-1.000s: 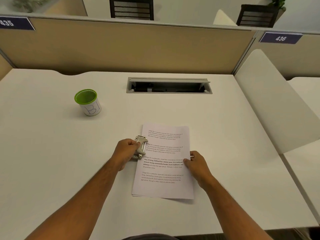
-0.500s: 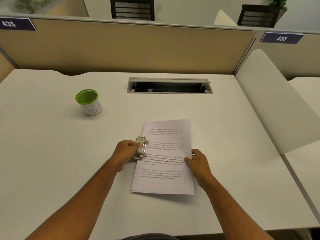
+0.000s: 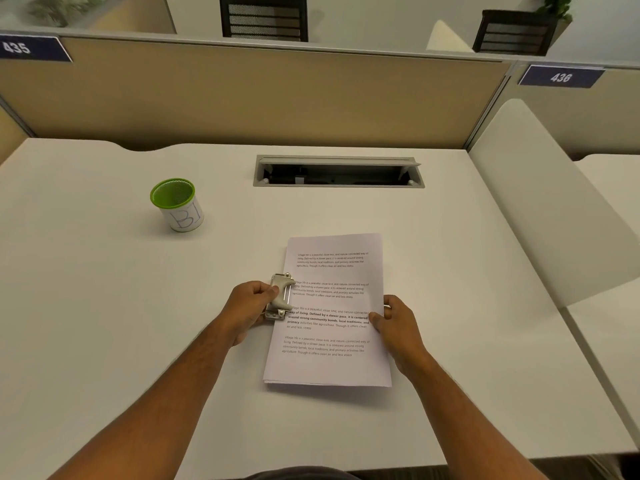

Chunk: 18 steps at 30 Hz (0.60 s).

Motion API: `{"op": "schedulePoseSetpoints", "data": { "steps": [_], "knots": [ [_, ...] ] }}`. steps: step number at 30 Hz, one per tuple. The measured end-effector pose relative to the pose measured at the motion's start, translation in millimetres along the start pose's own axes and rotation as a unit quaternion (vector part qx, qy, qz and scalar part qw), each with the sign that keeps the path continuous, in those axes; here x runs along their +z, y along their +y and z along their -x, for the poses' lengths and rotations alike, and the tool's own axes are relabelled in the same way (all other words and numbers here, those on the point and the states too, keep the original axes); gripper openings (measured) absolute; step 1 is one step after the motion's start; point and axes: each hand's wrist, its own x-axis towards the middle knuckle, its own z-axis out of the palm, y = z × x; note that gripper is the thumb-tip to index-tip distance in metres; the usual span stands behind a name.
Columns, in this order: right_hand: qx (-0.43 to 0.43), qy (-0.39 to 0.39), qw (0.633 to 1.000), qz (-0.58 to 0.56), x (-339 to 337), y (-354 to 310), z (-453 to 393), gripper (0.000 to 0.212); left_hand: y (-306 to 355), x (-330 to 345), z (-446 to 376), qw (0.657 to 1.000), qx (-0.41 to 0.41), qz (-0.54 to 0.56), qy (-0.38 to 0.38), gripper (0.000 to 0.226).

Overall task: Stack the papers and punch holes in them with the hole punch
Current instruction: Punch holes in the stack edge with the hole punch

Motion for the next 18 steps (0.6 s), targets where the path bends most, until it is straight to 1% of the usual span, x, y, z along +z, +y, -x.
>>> {"op": "schedulePoseSetpoints", "data": {
  "steps": [5, 13, 18],
  "knots": [
    [-0.001, -0.004, 1.000, -0.002, -0.5, 0.1, 1.2, 0.025, -0.5, 0.5, -1.8, 1.000, 0.002, -0.002, 0.029, 0.015],
    [-0.005, -0.006, 1.000, -0.001, -1.3, -1.6, 3.4, 0.028, -4.3, -3.6, -3.0, 0.999, -0.019, 0.041, 0.009, 0.039],
    [-0.006, -0.007, 1.000, -0.011, -3.2, -1.4, 3.4, 0.024, -4.7, -4.8, -3.7, 0.998, -0.027, 0.062, -0.019, 0.029]
  ]
}}
